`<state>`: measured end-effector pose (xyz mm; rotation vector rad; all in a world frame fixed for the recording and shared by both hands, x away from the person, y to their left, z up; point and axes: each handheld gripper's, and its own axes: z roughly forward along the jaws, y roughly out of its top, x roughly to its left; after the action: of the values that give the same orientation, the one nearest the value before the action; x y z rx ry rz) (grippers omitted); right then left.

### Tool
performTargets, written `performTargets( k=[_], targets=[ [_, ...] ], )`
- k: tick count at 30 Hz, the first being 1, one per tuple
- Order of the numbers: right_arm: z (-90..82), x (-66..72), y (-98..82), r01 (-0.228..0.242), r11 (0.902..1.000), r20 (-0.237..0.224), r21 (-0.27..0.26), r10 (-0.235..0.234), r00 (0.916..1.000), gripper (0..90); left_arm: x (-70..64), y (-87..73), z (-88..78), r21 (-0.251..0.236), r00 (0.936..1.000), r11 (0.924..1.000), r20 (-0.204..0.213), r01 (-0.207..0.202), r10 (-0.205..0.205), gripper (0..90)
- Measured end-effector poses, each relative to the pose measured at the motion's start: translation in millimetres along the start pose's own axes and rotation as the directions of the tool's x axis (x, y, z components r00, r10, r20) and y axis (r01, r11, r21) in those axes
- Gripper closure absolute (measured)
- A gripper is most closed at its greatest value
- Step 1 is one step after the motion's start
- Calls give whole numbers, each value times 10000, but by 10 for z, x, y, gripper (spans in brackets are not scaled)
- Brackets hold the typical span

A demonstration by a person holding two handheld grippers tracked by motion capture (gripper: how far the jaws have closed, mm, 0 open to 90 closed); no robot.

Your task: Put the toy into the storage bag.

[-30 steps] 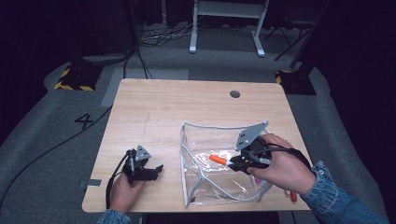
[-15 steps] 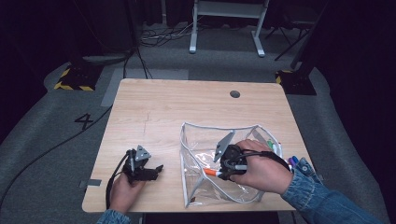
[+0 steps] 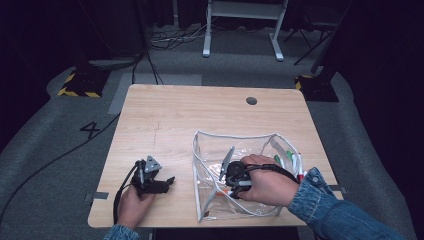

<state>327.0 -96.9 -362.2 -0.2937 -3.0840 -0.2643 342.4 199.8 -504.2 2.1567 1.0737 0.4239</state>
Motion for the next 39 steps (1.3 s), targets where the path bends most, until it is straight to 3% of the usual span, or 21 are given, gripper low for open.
performTargets(
  k=[13, 22, 25, 28, 32, 33, 34, 39],
  targets=[
    [295, -105, -11, -107, 9997, -393, 200, 115, 9992, 768, 0, 0, 0, -1, 10000, 10000, -3, -10, 10, 191],
    [325, -104, -15, -14, 9991, -426, 429, 32, 9991, 761, 0, 0, 0, -1, 10000, 10000, -3, -8, 8, 191],
    [307, -103, -23, -277, 9996, -576, 33, 279, 9980, 673, 0, 0, 0, 1, 10000, 10000, -4, -10, 10, 191],
    [231, -102, -33, -349, 9977, -274, -581, 333, 9991, 569, 0, 0, -1, 16, 10000, 10000, 2, -14, 14, 191],
    [15, -80, -64, -787, 9818, -36, -1728, 793, 9968, 506, -1, 0, -1, 1, 10000, 10000, 0, -11, 11, 191],
    [-111, -78, -98, -911, 9659, 133, -2424, 972, 9952, 496, -1, 0, 0, -2, 10000, 10000, -1, -9, 9, 190],
    [-111, -78, -98, -911, 9659, 133, -2424, 972, 9952, 496, 0, 1, -1, 19, 10000, 10000, 6, -14, 14, 190],
    [-462, -73, -256, -1011, 9178, 706, -3840, 1383, 9879, 457, -3, 2, 6, -21, 10000, 10000, 33, 16, -16, 188]
  ],
)
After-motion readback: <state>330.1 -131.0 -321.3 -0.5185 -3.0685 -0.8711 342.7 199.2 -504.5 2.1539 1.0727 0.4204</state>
